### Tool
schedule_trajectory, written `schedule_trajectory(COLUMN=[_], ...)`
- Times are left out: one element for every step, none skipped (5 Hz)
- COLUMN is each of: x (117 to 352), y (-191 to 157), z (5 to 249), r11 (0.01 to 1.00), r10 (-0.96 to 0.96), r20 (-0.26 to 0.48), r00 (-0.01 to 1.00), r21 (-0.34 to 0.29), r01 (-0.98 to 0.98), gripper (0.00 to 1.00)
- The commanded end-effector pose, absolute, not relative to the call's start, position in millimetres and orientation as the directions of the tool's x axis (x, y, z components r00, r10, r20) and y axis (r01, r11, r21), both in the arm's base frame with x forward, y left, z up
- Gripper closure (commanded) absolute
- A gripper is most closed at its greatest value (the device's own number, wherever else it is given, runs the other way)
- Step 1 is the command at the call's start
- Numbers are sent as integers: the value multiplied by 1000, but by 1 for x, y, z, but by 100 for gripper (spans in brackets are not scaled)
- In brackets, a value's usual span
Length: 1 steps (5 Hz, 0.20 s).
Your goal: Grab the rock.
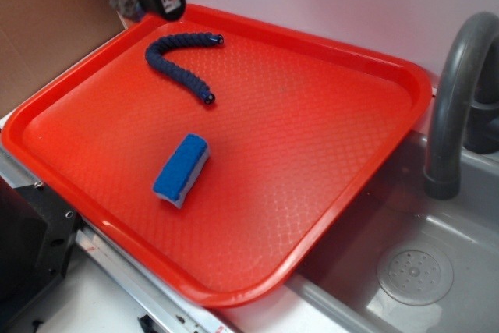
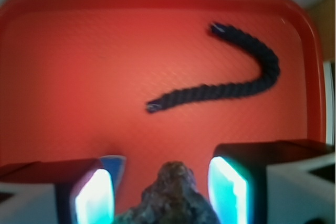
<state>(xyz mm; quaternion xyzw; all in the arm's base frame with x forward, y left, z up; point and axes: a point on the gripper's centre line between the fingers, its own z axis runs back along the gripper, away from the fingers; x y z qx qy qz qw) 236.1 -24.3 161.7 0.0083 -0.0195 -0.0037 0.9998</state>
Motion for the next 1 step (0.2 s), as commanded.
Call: schedule_trajectory(x=[225], y=[-13], z=[187], r11=[999], r10=[-3], r20=[78], r00=[997], r21=[54], r01=[-1], gripper=[100])
